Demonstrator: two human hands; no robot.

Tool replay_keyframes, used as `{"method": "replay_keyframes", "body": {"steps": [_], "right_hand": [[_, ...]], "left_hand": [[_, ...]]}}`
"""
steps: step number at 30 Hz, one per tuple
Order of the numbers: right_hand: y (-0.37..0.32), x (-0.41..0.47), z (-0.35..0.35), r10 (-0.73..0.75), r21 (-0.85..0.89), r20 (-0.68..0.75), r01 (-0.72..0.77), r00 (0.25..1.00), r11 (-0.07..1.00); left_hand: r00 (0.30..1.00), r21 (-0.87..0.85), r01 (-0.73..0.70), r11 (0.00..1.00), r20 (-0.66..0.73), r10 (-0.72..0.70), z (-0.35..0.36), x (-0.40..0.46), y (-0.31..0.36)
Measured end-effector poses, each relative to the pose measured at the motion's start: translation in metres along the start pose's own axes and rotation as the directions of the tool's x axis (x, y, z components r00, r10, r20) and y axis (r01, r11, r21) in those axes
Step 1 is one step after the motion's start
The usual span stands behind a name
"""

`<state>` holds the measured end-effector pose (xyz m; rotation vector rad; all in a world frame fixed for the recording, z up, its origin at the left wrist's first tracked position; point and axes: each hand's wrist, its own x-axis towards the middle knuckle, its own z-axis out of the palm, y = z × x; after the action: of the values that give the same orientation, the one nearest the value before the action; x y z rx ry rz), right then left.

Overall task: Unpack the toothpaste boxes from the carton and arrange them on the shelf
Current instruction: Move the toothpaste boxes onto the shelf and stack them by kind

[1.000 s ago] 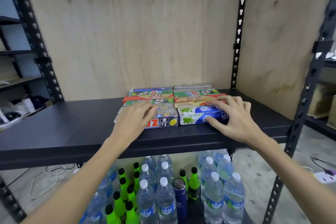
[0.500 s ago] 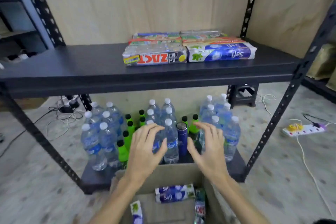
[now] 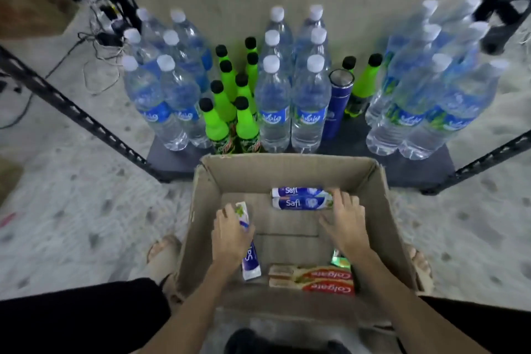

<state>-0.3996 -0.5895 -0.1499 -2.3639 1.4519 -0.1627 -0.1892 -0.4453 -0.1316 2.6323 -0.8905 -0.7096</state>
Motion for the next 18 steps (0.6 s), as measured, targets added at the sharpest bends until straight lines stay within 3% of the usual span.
{"method": "replay_keyframes", "body": {"steps": [6, 10, 18], "right_hand": [[0.021, 0.047, 0.042, 0.002, -0.229, 0.145, 0.032, 0.989, 0.973], [0.032, 0.050, 0.057, 0.019, -0.300, 0.223, 0.050, 0.975, 0.953], [0.036, 0.046, 0.069, -0.006, -0.405, 0.198, 0.087, 0.980, 0.910]], "left_hand": [[0.968, -0.125, 0.217, 0.968, 0.153, -0.198, 0.054, 0.015, -0.038], [0.956, -0.229, 0.259, 0.938, 0.201, -0.214, 0.074, 0.026, -0.042], [0.959, -0.255, 0.239, 0.937, 0.212, -0.187, 0.087, 0.035, -0.046]]}}
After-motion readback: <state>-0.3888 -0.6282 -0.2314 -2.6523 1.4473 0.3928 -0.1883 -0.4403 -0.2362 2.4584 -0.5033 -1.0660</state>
